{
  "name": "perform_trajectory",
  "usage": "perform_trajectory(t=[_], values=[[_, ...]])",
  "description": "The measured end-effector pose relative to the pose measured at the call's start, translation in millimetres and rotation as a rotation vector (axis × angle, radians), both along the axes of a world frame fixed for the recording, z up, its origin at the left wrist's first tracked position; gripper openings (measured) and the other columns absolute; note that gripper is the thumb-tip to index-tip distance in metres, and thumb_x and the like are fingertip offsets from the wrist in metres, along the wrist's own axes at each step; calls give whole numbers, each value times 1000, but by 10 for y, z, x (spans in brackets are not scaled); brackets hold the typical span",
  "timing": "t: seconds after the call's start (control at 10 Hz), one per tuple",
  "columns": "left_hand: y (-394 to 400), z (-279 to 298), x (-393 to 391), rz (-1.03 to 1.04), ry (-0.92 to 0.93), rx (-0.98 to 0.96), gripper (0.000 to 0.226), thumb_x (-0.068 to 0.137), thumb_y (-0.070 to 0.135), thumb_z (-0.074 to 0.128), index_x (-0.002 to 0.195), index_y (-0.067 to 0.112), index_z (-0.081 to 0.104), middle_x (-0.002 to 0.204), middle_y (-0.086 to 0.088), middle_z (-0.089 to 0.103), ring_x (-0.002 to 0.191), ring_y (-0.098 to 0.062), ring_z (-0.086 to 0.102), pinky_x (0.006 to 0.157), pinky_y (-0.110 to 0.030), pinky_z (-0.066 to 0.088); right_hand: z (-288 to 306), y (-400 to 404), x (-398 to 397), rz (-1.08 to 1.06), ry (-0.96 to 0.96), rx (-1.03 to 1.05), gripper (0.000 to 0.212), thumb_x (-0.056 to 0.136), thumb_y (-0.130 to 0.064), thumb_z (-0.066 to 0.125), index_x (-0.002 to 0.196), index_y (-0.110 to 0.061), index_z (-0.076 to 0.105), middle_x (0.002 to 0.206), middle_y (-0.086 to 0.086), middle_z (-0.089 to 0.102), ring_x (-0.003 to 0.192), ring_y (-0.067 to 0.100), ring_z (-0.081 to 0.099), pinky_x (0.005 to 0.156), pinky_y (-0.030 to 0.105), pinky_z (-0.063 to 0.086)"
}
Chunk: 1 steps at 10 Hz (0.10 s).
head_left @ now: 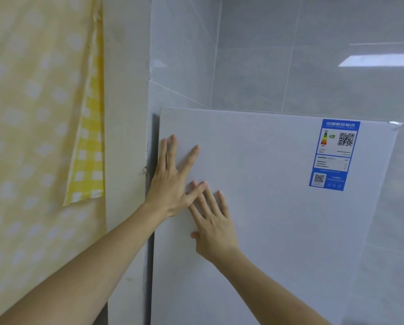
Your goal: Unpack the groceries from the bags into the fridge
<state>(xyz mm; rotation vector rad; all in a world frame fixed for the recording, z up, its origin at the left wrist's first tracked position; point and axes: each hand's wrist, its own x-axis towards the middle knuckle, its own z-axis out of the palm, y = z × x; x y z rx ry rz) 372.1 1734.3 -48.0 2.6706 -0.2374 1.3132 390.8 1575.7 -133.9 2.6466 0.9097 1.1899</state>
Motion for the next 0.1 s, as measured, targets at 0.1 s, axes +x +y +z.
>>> perform_trajectory(t=[0.1], values=[[18,31,-64,-5,41,7,87,92,76,37,160,44,-5,167,-6,-29,154,-30,-26,123,-54,11,-9,10,6,14,-15,7,120,78,-41,82,166,-18,4,172,9,-17,159,28,-18,129,55,0]])
